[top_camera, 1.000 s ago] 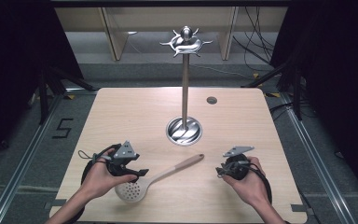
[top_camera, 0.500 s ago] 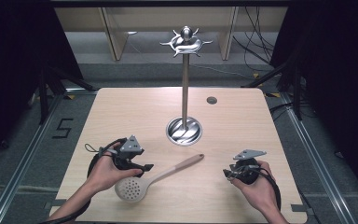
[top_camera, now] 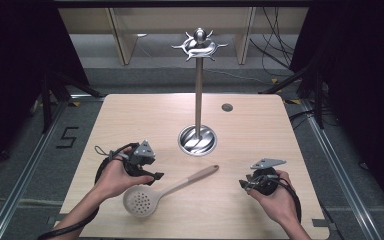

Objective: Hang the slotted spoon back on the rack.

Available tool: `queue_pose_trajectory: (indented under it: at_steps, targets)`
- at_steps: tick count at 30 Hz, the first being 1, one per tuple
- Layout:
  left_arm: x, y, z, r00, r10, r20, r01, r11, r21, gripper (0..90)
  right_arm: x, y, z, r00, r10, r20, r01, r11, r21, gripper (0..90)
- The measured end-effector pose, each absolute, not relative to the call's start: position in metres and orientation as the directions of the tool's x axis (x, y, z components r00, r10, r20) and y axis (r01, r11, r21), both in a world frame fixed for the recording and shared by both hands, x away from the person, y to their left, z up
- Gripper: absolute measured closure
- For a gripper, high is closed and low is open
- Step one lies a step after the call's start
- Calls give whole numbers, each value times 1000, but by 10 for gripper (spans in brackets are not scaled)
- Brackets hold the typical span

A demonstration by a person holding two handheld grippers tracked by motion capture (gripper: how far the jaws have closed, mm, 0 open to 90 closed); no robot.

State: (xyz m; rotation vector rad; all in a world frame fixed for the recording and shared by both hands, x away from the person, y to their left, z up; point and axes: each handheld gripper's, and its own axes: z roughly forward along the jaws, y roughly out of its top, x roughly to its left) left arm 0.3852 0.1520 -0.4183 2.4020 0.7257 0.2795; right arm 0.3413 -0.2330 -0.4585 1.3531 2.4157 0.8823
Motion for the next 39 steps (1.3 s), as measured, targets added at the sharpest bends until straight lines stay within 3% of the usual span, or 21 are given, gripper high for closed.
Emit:
queue_pose_trajectory:
  at_steps: [5, 7, 8, 17, 39]
  targets:
    - [388, 136, -411, 834, 552, 14, 455, -700, 550, 425, 342, -234, -460, -561, 827, 36, 649, 412, 640, 636]
    - [387, 128, -411, 838, 545, 11, 457, -714, 530, 448, 339, -233, -456, -553, 832, 49, 678, 415, 607, 636]
    - [391, 124, -411, 880, 474, 14, 399, -756, 518, 448, 339, -233, -456, -553, 832, 49, 678, 415, 607, 636]
    - [404, 95, -424, 925, 379, 19, 334, -837, 433, 481, 339, -233, -460, -534, 842, 81, 703, 389, 595, 627]
    - [424, 46, -448, 940, 342, -14, 321, -869, 377, 514, 339, -233, -461, -539, 838, 80, 701, 395, 594, 616]
